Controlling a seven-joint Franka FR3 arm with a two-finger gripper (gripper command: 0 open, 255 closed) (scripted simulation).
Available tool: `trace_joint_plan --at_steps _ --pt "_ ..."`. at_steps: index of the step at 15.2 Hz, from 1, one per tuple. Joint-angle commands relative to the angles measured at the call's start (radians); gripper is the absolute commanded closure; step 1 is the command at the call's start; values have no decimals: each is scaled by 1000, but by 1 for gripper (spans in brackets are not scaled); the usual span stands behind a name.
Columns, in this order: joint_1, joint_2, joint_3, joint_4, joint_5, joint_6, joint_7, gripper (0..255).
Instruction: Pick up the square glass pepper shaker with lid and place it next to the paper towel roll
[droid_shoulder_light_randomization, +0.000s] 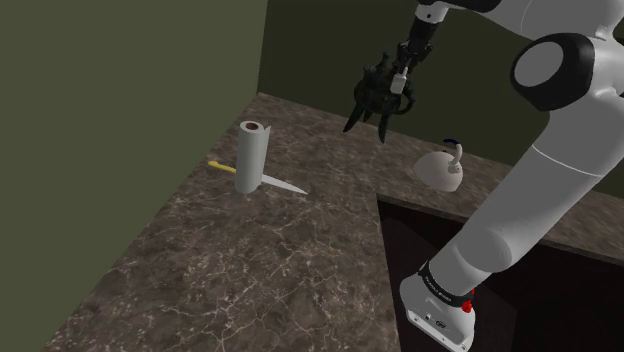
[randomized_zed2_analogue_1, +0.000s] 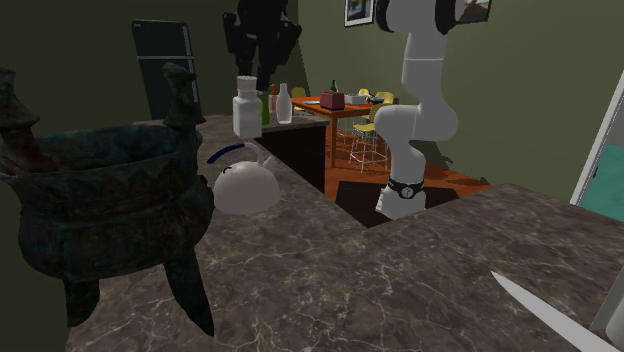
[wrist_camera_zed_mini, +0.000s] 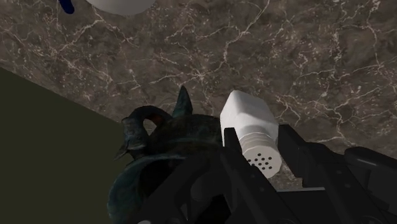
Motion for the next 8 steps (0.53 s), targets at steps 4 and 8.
trace_joint_plan --at_steps 4,8 --pt "74 -83 63 -89 -52 -7 136 255" --pt "123 -121 118 -129 -75 -20 239 255"
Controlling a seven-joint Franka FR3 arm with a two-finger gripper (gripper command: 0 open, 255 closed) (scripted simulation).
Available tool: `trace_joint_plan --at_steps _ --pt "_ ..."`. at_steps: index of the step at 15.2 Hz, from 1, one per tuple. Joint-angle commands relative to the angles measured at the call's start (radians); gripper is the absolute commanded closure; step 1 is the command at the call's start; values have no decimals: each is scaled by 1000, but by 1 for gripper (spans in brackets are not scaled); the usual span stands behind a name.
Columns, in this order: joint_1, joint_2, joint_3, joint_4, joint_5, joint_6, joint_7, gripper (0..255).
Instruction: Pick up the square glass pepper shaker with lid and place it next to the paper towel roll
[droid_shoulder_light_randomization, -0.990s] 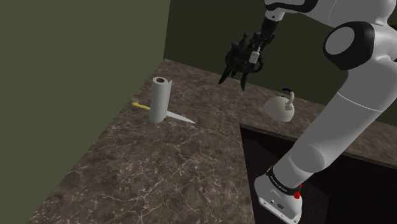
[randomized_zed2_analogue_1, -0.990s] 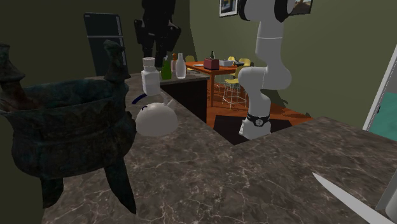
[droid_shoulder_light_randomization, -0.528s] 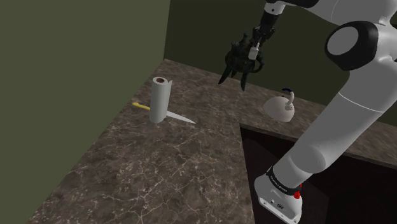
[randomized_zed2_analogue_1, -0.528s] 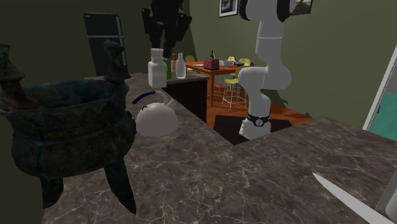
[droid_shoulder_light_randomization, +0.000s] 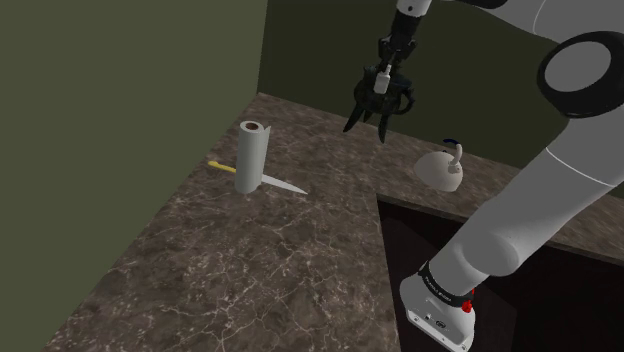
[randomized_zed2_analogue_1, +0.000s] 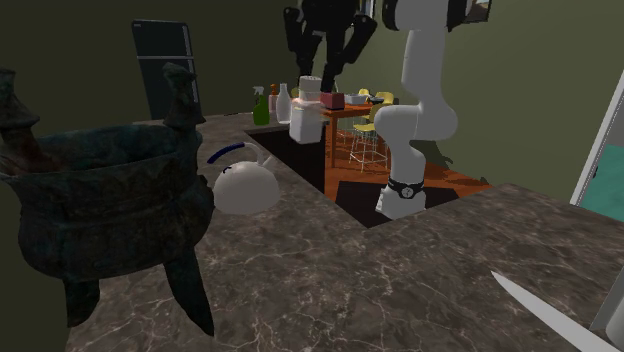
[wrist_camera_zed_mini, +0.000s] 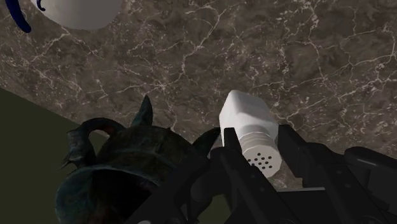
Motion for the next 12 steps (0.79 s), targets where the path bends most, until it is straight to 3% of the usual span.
trace_joint_plan --at_steps 1,12 --pt "26 -24 29 -29 -13 -4 56 255" --pt "149 -23 174 -18 -25 -63 318 255"
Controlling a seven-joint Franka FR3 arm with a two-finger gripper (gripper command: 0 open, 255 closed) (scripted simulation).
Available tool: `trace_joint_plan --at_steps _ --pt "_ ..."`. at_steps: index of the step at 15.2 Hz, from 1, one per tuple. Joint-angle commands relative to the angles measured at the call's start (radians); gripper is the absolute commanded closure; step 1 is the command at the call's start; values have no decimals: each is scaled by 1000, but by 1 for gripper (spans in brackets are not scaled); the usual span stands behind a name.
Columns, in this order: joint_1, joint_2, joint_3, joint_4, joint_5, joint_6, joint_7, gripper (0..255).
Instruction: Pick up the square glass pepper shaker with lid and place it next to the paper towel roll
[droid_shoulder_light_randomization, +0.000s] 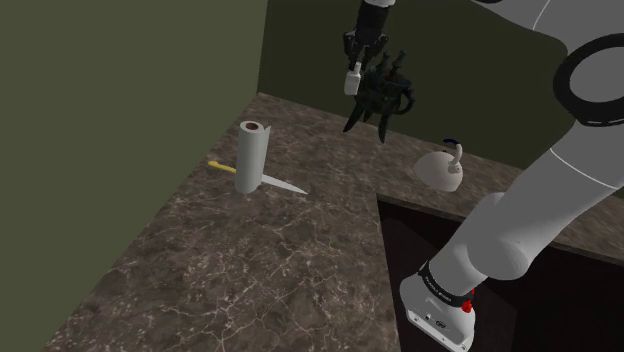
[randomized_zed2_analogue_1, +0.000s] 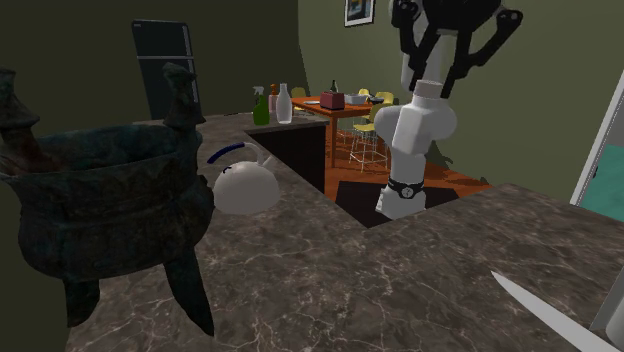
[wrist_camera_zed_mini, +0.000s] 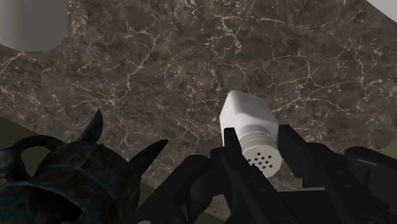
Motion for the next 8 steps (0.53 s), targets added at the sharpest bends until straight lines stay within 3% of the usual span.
trace_joint_plan --at_steps 1,8 --pt "23 13 26 19 1 -16 48 255" --pt "101 90 108 119 4 -69 201 255"
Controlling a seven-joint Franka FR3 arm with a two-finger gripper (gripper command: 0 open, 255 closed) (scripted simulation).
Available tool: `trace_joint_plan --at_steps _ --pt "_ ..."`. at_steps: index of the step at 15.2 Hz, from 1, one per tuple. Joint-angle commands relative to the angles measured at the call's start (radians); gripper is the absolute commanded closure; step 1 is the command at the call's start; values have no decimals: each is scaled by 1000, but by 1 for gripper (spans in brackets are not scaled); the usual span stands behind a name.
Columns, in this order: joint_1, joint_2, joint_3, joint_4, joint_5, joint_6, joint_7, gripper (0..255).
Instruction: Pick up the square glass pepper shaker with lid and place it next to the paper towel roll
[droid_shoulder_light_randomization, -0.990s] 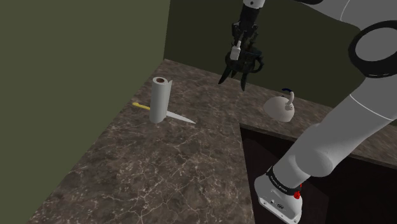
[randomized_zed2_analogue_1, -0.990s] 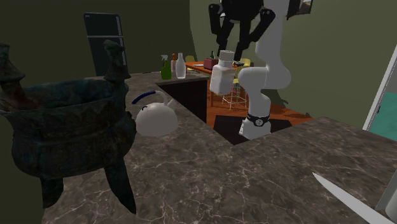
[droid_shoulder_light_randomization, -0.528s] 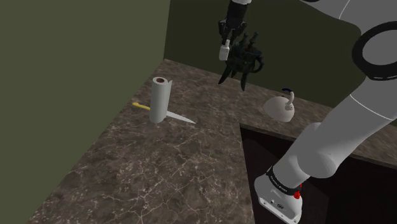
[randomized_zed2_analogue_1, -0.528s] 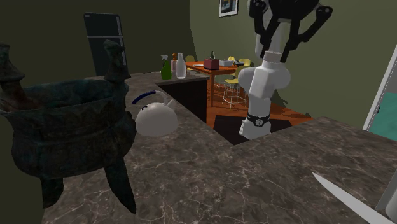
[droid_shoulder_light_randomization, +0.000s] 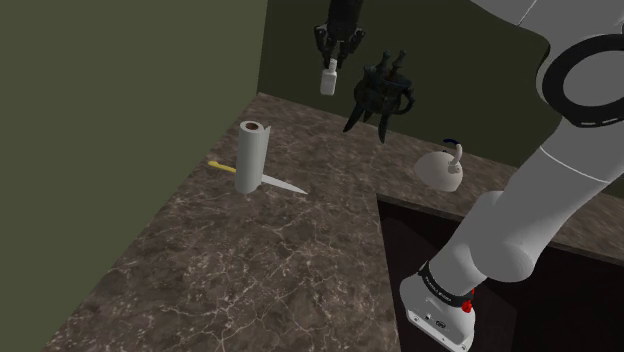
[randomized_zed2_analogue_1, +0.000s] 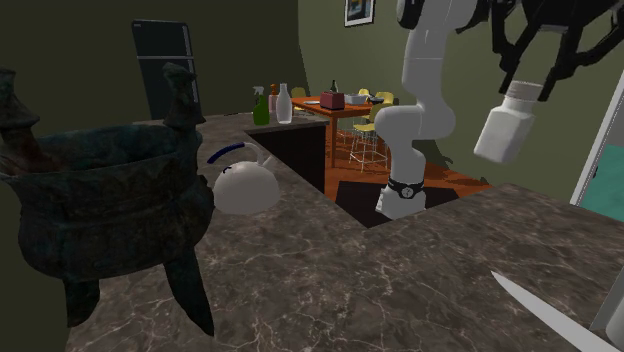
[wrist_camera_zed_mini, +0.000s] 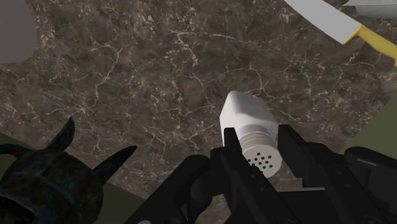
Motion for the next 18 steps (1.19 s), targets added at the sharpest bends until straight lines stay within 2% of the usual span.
trace_joint_plan --at_steps 1,7,18 --pt "25 34 24 44 0 -20 47 255" --pt "93 142 78 191 -4 -81 159 255" --pt "89 91 77 -28 -2 84 187 255"
